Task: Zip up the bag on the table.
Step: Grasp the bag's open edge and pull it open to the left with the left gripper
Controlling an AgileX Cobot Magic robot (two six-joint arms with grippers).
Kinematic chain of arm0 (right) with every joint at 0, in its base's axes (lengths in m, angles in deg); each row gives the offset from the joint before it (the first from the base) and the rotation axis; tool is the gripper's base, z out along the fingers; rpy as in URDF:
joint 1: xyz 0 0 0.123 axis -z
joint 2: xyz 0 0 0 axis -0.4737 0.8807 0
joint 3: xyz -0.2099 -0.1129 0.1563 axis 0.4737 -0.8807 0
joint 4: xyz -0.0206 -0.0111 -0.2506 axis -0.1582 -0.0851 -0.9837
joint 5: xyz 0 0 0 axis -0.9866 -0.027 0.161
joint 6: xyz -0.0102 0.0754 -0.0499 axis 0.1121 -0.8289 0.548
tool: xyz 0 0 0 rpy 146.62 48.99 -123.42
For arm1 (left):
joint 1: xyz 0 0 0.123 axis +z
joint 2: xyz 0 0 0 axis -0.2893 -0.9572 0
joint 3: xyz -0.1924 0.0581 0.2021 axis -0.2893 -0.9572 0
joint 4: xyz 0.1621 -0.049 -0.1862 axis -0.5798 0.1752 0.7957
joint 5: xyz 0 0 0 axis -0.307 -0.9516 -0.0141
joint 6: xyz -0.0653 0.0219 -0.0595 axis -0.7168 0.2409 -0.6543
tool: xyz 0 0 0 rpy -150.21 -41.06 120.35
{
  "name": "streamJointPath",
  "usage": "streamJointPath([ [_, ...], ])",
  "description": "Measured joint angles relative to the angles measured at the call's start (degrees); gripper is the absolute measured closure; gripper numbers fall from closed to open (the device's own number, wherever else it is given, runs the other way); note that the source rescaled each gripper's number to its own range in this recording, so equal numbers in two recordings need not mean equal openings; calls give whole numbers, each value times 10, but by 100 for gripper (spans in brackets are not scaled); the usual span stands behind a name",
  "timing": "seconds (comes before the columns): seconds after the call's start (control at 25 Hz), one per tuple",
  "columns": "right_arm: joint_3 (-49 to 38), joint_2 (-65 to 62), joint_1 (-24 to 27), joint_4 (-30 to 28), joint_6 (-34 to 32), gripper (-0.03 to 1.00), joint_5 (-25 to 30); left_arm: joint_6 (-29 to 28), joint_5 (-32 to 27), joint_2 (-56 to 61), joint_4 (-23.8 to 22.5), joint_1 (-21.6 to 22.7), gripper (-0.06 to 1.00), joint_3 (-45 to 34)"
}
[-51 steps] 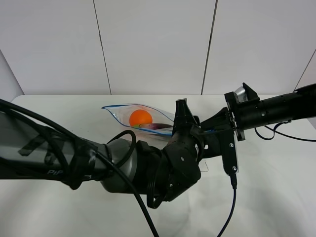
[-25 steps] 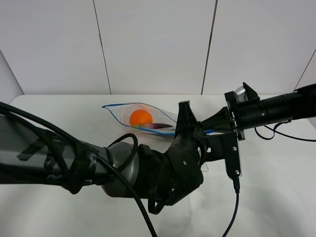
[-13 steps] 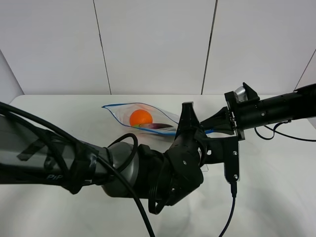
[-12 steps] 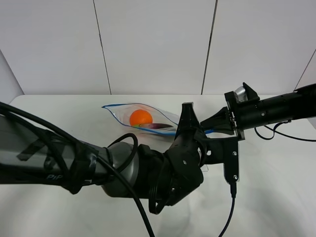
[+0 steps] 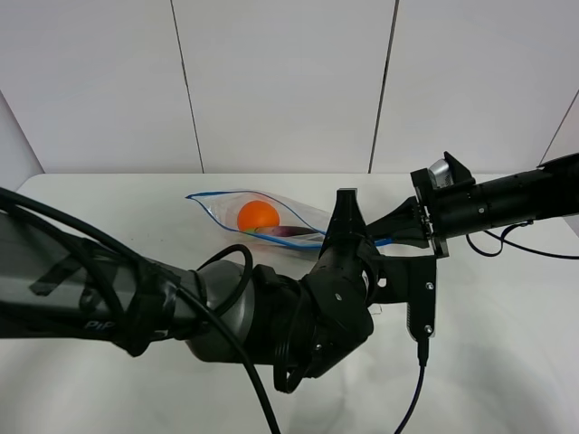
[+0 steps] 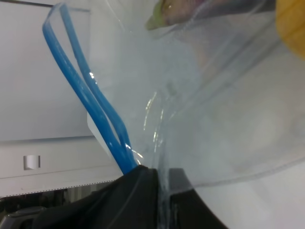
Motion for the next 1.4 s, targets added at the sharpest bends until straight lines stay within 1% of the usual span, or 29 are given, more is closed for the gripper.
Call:
streamJointPath([
  [0.12, 0, 0, 0, -2, 0, 97, 0, 10, 0, 0, 8, 0, 94, 0],
  [0.28, -1, 0, 0, -8, 0, 97, 1, 46, 0, 2, 41, -1, 94, 0],
  [0.4, -1, 0, 0, -9, 0, 97, 1, 68, -11, 2, 60, -1, 94, 0],
  [0.68, -1, 0, 0, -4, 0, 97, 1, 76, -43, 2, 69, -1, 94, 0],
  [0.88, -1, 0, 0, -15, -4, 97, 1, 91, -54, 3, 71, 3, 94, -13],
  [1.08, -1, 0, 0, -18, -5, 97, -1, 94, -56, 28, 71, 27, 94, -55],
  [1.4, 0, -1, 0, -21, -6, 97, 0, 103, -56, 66, 73, 89, 94, -94],
])
